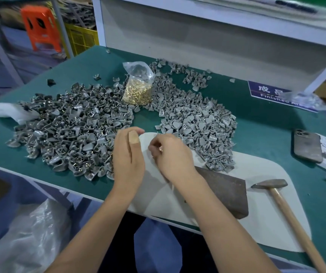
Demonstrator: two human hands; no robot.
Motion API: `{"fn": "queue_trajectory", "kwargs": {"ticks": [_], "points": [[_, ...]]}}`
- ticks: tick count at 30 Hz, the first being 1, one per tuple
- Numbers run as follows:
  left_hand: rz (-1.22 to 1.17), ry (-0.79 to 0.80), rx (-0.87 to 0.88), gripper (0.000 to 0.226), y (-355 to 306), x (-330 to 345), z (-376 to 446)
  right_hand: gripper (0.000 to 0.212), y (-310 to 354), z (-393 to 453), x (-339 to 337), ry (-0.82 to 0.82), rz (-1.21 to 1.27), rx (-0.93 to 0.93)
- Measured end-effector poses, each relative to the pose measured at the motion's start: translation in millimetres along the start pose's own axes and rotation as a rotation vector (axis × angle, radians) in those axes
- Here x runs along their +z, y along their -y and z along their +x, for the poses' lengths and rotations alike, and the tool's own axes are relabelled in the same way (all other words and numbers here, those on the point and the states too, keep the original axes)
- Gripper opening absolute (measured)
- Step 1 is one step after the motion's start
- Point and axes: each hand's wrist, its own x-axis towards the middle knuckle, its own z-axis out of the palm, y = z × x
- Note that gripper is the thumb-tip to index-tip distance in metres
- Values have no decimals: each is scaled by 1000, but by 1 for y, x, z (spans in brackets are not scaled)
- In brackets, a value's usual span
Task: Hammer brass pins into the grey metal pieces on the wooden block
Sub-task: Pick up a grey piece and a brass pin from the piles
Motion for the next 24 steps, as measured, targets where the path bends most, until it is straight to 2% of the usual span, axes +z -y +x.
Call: {"fn": "queue_trajectory", "kwargs": {"ticks": [5, 7, 13, 14, 18, 21, 24], "points": [[107, 196, 164, 34, -8, 1, -1, 11, -25, -21, -39, -179, 260, 81], [99, 319, 126, 35, -20, 4, -4, 9, -43, -36, -54, -240, 316, 107], [43, 603, -10, 6, -73, 29, -12, 10, -89, -93, -82, -373, 400, 134], [63, 652, -42, 7, -79, 33, -14, 12, -92, -101, -84, -388, 407, 132], [311, 790, -97, 24, -91, 49, -19, 25, -105, -128, -82, -403, 449, 171], [519, 812, 32, 40, -92, 57, -27, 27, -110, -142, -77, -431, 470, 192], [568, 776, 139, 53, -93, 59, -41, 17, -112, -152, -73, -430, 501, 200]]}}
